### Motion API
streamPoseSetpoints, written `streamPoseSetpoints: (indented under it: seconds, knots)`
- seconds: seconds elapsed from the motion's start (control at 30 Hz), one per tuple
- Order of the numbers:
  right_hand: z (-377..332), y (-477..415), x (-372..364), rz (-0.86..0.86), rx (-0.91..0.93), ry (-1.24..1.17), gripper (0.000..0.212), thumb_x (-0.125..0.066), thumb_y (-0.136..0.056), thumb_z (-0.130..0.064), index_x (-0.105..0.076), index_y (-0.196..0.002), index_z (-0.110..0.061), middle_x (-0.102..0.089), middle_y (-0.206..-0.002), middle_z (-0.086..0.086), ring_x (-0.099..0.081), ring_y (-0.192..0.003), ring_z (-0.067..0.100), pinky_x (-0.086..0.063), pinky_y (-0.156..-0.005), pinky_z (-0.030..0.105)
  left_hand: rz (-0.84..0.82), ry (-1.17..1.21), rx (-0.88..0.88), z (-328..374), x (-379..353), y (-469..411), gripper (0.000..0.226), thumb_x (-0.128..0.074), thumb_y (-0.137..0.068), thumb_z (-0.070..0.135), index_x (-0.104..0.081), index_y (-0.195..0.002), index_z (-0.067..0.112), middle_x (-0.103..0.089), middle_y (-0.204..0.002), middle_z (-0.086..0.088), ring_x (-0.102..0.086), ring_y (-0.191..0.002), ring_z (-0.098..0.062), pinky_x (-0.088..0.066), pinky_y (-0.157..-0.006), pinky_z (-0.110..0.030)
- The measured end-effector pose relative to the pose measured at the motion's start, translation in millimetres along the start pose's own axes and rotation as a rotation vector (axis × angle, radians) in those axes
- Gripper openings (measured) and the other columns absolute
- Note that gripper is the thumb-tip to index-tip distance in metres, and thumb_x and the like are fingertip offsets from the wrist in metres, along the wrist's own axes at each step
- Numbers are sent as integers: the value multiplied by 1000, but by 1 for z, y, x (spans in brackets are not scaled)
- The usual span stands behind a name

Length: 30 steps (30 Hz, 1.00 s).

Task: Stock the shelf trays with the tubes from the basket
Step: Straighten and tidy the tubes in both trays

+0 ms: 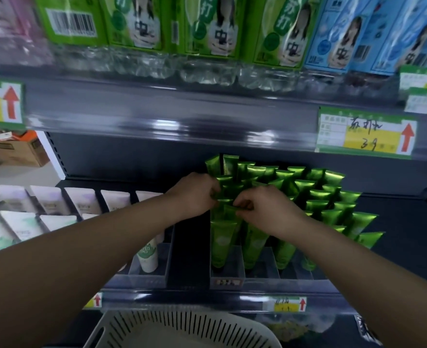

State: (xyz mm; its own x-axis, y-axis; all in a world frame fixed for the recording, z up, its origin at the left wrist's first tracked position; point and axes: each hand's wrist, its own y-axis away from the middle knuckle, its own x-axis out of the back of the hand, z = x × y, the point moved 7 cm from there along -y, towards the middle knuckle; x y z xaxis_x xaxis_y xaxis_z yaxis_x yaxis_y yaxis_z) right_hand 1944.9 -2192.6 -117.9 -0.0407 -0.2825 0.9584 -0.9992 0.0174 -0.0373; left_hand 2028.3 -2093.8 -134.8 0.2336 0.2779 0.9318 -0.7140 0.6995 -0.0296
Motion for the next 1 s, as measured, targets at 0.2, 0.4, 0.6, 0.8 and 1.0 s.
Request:
streamPoseSetpoints:
  seconds: [0.2,0.4,0.6,0.8,1.0]
  knots:
    - [1,-10,-2,-18,-25,16,23,-66,-86,-20,-71,-108,-18,-69,-111,1,-62,-101,15,-48,-87,22,45,27,-5,1,1,-7,21,-69,-80,21,-73,-100,15,-70,-104,-4,-64,-97,-19,-42,-78,-20]
    - [-2,-11,-4,-2,-37,-50,17,-68,-85,-19,-74,-101,-18,-71,-105,-1,-63,-95,12,-45,-82,17,103,29,-12,0,3,-7,18,-68,-82,22,-73,-99,19,-70,-105,-4,-65,-95,-18,-38,-72,-17]
    - [-12,-15,-7,-2,-10,-99,18,-68,-84,-17,-74,-101,-16,-72,-101,-1,-64,-92,10,-44,-79,16,89,-21,-37,5,6,-5,13,-62,-84,20,-73,-88,18,-69,-92,-8,-65,-86,-23,-34,-64,-21]
    - [-13,-17,-10,5,16,-107,19,-70,-83,-17,-75,-101,-15,-73,-101,0,-65,-90,10,-45,-79,15,79,-42,-34,7,7,-5,12,-60,-83,18,-70,-77,17,-58,-74,-1,-59,-74,-20,-33,-60,-22]
    - [-12,-15,-7,-35,13,-133,26,-73,-81,-17,-72,-106,-16,-72,-104,0,-66,-93,8,-49,-85,17,33,-36,-34,6,7,-5,18,-63,-83,19,-60,-66,20,-52,-67,4,-57,-73,-15,-34,-60,-22]
